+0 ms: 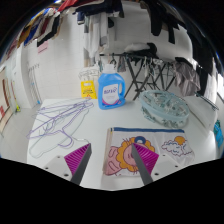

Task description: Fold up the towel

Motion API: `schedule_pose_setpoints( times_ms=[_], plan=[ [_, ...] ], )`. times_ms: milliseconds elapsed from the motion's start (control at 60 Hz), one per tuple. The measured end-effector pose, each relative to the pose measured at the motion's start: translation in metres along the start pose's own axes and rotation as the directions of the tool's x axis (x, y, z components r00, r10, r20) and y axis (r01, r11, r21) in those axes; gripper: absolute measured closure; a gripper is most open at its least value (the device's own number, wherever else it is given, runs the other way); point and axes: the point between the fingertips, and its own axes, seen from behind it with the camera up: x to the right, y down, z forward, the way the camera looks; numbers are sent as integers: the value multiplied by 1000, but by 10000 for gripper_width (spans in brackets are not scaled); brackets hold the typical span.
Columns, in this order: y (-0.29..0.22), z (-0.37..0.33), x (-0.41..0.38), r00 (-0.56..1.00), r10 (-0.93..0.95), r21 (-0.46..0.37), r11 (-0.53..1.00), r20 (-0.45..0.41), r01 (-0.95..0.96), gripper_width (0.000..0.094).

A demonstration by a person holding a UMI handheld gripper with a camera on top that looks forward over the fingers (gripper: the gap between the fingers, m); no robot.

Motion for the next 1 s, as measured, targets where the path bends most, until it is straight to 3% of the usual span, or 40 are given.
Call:
schedule_pose_setpoints(
  times_ms=[333,450,517,583,600,683,800,1000],
  plan=[
    [28,68,-5,999,33,-55,998,-31,-34,96],
    [31,74,-1,999,6,-47,999,-53,-9,177],
    [31,75,3,997,-12,-41,999,-74,8,306],
    [29,75,23,987,-50,-40,998,-151,44,787],
    [30,75,30,981,-61,-41,998,-184,54,855],
    [31,75,26,983,-65,-61,997,-173,55,884],
    [21,66,17,995,67,-102,992,-74,-74,902],
    [-50,9,61,981,196,-23,980,10,-196,902]
  ],
)
